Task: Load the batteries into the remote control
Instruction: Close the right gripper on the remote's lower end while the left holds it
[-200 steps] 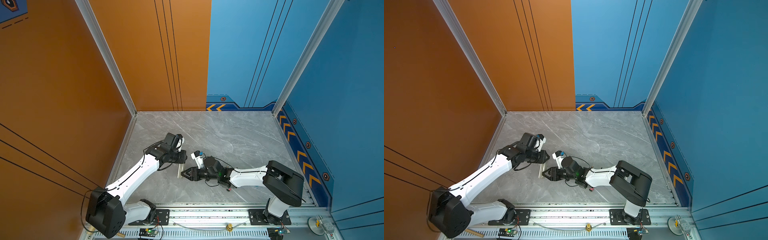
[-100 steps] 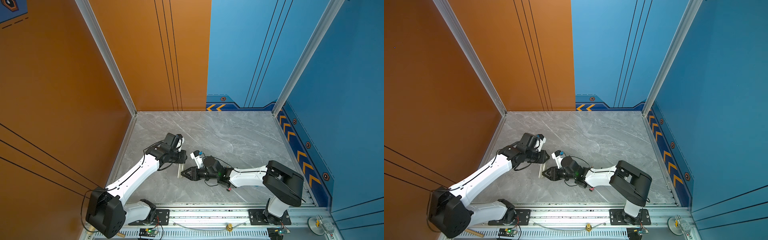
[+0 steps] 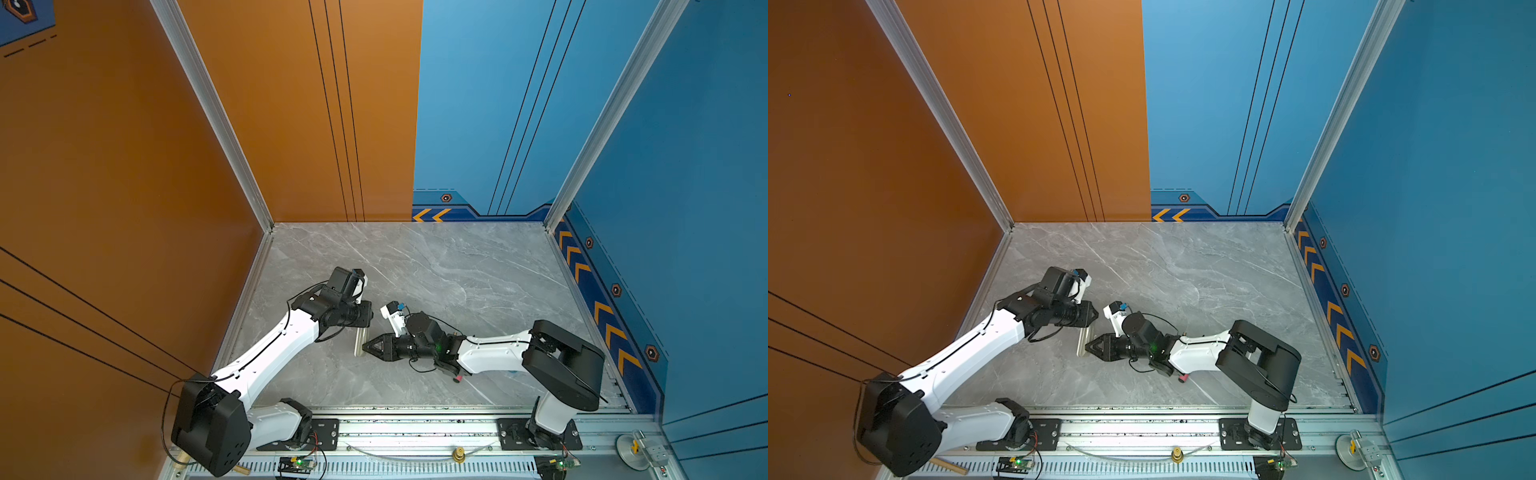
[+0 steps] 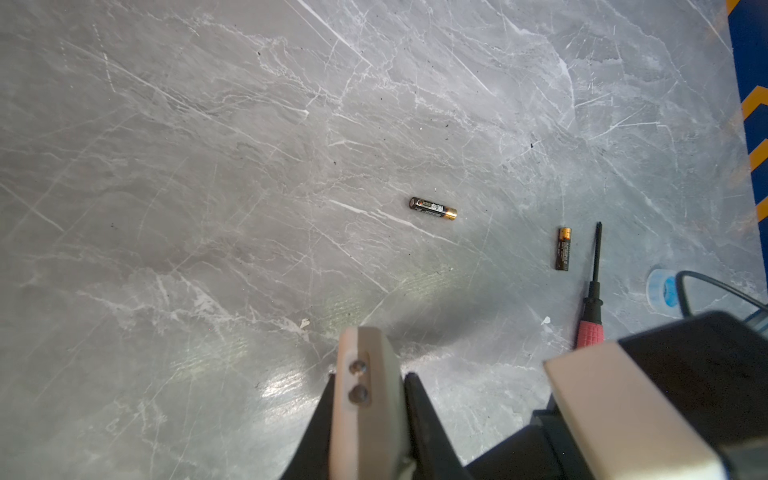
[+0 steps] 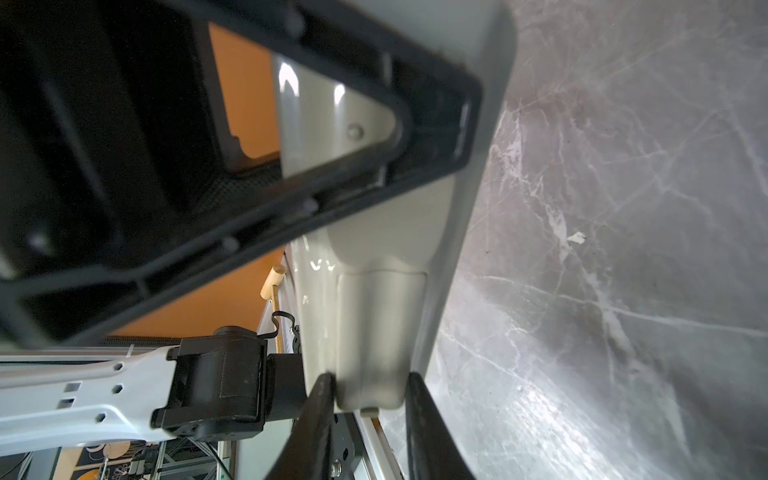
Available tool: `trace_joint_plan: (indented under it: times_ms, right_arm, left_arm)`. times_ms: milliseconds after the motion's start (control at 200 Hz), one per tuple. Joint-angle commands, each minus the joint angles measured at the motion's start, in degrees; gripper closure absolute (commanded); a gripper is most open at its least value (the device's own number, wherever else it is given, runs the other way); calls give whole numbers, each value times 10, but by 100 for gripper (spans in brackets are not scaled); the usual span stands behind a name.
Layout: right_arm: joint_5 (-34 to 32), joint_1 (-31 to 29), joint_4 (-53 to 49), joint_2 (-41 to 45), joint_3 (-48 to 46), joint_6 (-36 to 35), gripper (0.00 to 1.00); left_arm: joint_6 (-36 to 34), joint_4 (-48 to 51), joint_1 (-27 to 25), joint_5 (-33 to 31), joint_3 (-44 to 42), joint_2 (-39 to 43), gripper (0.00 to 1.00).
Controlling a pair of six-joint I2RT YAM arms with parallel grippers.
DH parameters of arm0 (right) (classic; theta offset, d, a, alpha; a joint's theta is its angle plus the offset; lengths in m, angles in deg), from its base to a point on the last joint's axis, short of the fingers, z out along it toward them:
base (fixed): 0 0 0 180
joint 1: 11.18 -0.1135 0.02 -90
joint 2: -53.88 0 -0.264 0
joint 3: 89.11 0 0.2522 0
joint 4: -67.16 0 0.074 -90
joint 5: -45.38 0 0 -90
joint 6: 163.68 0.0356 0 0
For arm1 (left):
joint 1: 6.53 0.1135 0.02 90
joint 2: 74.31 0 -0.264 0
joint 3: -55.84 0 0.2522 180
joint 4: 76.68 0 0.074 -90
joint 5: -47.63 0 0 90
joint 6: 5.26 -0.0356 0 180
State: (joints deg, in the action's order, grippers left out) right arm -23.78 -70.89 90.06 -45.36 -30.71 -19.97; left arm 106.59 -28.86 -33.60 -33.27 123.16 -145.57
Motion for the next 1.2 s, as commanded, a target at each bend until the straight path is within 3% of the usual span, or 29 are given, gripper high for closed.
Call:
trace_joint_plan:
  times_ms: [0, 1196]
  right_arm:
    - [-2, 1, 12, -11, 5, 4, 75]
    - [-1, 6, 42, -6, -13, 22, 81]
  left_arm:
    - [18, -15, -8, 24, -5, 14, 100]
    - [29, -38, 8, 24, -20, 20, 100]
